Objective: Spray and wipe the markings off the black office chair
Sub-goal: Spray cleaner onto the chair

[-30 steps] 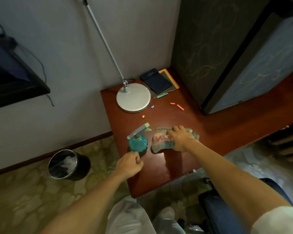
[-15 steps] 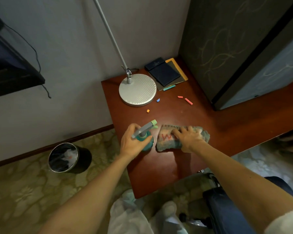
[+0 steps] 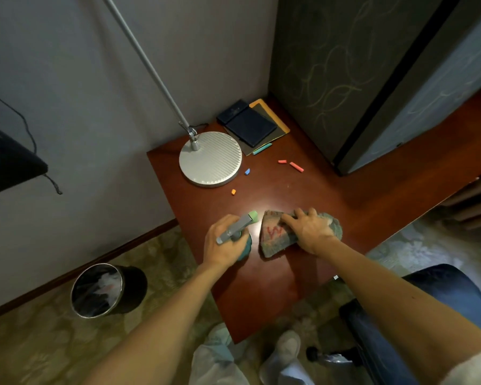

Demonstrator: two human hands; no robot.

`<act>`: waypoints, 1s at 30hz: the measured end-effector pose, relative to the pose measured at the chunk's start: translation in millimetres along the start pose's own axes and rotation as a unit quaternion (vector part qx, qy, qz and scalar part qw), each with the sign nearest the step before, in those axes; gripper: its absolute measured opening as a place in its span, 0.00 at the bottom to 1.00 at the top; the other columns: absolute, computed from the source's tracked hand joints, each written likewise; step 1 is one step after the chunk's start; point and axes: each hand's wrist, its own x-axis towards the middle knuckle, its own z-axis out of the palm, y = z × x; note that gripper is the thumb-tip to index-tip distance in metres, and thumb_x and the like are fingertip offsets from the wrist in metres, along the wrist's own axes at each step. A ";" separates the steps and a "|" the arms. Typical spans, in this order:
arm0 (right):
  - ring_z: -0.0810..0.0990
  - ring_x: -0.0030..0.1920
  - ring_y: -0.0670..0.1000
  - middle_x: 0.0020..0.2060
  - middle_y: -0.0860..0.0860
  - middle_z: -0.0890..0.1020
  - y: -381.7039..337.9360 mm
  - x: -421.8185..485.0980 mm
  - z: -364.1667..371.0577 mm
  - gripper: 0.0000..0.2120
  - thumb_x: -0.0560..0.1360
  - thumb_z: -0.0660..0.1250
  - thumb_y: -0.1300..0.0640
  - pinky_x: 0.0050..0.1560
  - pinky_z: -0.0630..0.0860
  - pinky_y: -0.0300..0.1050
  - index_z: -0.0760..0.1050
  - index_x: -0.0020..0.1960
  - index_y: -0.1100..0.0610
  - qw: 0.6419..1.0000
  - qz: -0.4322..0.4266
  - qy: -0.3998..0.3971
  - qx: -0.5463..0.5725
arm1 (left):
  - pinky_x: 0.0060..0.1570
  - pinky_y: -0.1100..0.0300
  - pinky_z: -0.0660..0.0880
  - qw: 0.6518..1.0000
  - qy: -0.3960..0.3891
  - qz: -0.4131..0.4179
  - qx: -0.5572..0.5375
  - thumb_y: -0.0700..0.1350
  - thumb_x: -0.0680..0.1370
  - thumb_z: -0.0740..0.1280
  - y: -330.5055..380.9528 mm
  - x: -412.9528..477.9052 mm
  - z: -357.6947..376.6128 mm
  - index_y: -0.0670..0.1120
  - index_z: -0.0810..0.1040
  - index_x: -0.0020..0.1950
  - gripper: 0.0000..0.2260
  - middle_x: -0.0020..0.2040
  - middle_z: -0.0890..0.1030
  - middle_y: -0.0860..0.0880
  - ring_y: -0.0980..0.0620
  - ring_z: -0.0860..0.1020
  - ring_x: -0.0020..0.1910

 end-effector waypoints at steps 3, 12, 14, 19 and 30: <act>0.65 0.64 0.61 0.66 0.53 0.64 5.9 -17.0 -5.4 0.30 0.77 0.65 0.54 0.50 0.76 0.63 0.53 0.72 0.41 0.999 0.034 0.007 0.030 | 0.35 0.51 0.76 0.999 -0.031 0.021 -0.019 0.45 0.70 0.67 2.2 -3.4 1.7 0.46 0.79 0.40 0.04 0.38 0.79 0.52 0.51 0.79 0.37; 0.65 0.63 0.60 0.64 0.52 0.65 30.8 -88.0 -5.5 0.28 0.77 0.65 0.55 0.51 0.74 0.62 0.56 0.71 0.42 0.986 0.146 0.010 0.086 | 0.29 0.62 0.66 0.987 -0.100 0.098 -0.079 0.38 0.72 0.69 45.2 -8.0 1.3 0.46 0.78 0.40 0.04 0.32 0.74 0.55 0.54 0.73 0.31; 0.66 0.63 0.60 0.64 0.52 0.65 33.0 -107.3 -1.2 0.29 0.76 0.66 0.55 0.52 0.76 0.63 0.55 0.71 0.42 0.979 0.177 0.010 0.103 | 0.29 0.60 0.68 0.981 -0.121 0.120 -0.092 0.40 0.72 0.68 49.8 -7.7 6.6 0.46 0.78 0.41 0.02 0.32 0.75 0.54 0.53 0.73 0.30; 0.67 0.62 0.60 0.63 0.53 0.66 31.4 -155.1 18.9 0.31 0.75 0.68 0.52 0.51 0.76 0.63 0.55 0.71 0.44 0.962 0.238 0.018 0.134 | 0.38 0.54 0.76 0.950 -0.196 0.200 -0.139 0.40 0.72 0.66 69.1 -11.4 23.4 0.52 0.78 0.53 0.12 0.46 0.79 0.58 0.54 0.79 0.41; 0.68 0.61 0.59 0.62 0.54 0.67 3.2 -276.1 89.1 0.25 0.77 0.66 0.52 0.49 0.74 0.54 0.58 0.69 0.46 0.898 0.379 0.037 0.223 | 0.32 0.67 0.70 0.878 -0.387 0.264 -0.101 0.42 0.75 0.66 122.1 -79.5 49.0 0.58 0.79 0.56 0.14 0.43 0.81 0.59 0.58 0.78 0.40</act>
